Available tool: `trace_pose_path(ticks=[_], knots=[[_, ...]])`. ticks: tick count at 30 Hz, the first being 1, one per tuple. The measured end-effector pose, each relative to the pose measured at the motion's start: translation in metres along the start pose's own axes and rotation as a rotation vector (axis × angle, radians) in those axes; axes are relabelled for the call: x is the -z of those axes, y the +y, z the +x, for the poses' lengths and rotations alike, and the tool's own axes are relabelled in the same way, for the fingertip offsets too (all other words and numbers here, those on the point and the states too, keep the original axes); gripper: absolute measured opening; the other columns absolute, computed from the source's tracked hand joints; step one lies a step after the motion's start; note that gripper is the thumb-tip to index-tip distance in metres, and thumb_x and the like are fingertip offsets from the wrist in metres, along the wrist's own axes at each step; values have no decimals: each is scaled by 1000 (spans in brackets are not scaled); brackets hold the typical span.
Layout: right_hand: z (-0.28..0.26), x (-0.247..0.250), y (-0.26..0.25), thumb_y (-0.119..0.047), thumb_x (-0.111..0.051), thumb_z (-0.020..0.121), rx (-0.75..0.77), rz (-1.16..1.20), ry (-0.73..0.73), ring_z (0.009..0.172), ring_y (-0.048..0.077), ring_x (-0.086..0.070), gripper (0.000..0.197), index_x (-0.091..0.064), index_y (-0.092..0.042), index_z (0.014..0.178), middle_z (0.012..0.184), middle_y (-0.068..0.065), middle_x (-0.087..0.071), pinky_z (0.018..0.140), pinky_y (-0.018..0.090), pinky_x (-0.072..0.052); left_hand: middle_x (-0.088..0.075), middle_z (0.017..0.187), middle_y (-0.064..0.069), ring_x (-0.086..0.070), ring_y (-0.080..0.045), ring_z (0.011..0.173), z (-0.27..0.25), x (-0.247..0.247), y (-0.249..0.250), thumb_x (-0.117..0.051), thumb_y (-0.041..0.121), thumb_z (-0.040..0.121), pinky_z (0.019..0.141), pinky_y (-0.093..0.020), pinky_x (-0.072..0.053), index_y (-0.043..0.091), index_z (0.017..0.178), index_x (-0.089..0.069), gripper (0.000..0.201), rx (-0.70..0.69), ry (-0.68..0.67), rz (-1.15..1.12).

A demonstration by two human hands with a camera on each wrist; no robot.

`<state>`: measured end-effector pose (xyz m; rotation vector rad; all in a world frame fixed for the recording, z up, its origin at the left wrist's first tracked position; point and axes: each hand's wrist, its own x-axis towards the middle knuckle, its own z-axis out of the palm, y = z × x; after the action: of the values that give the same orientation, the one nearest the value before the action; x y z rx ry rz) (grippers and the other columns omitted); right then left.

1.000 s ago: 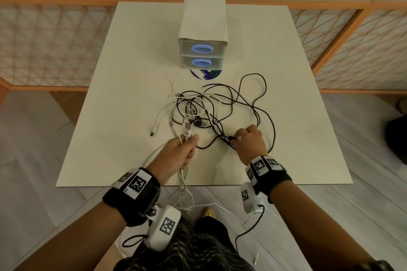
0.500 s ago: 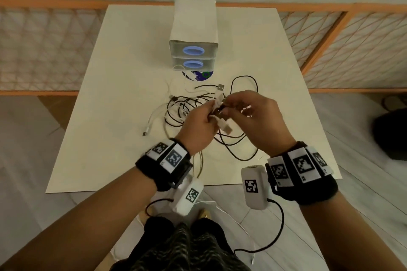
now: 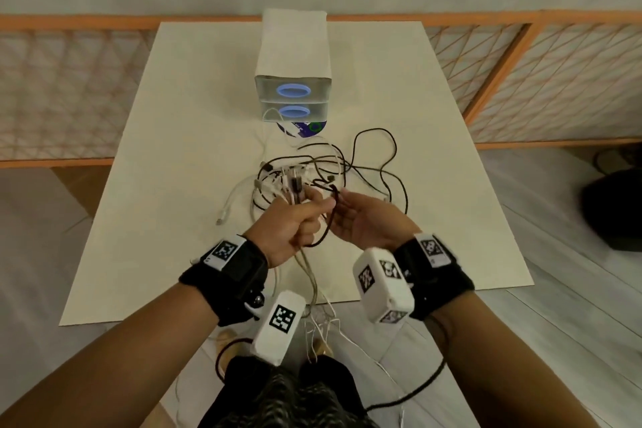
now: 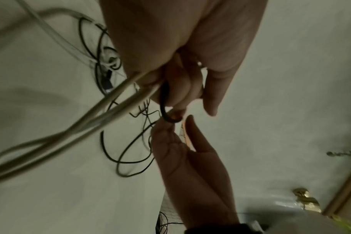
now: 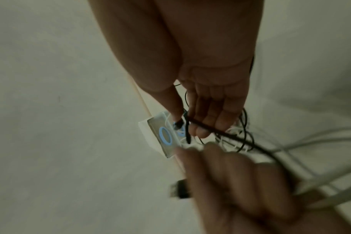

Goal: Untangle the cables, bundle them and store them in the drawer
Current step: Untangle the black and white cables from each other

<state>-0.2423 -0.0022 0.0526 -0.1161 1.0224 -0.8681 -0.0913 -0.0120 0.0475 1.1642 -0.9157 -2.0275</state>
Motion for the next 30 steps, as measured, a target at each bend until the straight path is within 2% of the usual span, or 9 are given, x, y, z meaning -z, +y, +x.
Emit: trace_pose_path(ticks=[3,6,11,13,16,18,23,27,30], knots=[[2,-9,-7,-12,-45,95,25,7,20,57,10,-55,18,-58,-6,84,61,1,-57,55,21,-55,-25,45,11,-17,-2,34,-6,6,-1,-51,27,95,31,-13,-13,18,68,-47,29,184,-33,103],[5,-17,-1,-3,-47,93,139,-233,117,48,11,-55,10,-53,-2,85,65,8,-55,50,20,-54,-24,41,9,-16,-3,33,-8,11,-2,-42,43,96,34,-13,-11,12,62,-51,47,280,-32,282],[10,-17,2,0,-56,89,286,-309,242,60,23,-59,18,-40,-5,82,70,16,-59,53,32,-58,-25,43,9,-17,-2,33,-10,17,4,-45,38,96,33,-14,-12,10,62,-52,44,372,-124,364],[14,-13,-3,-6,-57,90,296,-239,212,59,23,-62,15,-44,-5,96,70,14,-61,56,32,-58,-26,43,9,-18,-2,33,-8,19,3,-49,32,96,33,-14,-11,13,63,-48,38,321,-41,291],[15,-7,-6,-15,-55,92,287,-270,205,63,19,-59,9,-56,-7,87,71,9,-59,73,32,-53,-29,53,7,-19,-3,36,-3,18,-3,-62,23,89,34,-15,-14,20,65,-43,31,140,138,240],[15,-4,-2,-15,-58,90,311,-348,236,64,18,-57,12,-60,-5,84,70,9,-58,71,28,-54,-29,54,9,-20,-5,39,-2,16,-6,-71,23,81,34,-17,-17,23,66,-46,29,35,212,276],[15,0,8,-19,-65,85,389,-561,323,57,18,-54,26,-64,7,87,66,10,-58,54,22,-52,-55,68,7,-51,-6,62,-5,2,-10,-82,28,69,61,-17,-42,16,74,-58,27,-172,107,646],[18,-1,12,-18,-66,84,372,-490,300,66,24,-57,29,-63,11,90,73,17,-59,65,33,-52,-71,81,-1,-65,-15,76,3,-4,-22,-78,17,70,75,-28,-50,16,81,-68,15,-176,58,835],[19,10,11,-14,-59,89,331,-512,299,60,20,-52,20,-62,5,83,67,12,-56,65,32,-50,-69,70,-4,-54,-3,48,4,-5,-20,-66,10,82,50,-14,-41,13,74,-68,9,-141,149,577]])
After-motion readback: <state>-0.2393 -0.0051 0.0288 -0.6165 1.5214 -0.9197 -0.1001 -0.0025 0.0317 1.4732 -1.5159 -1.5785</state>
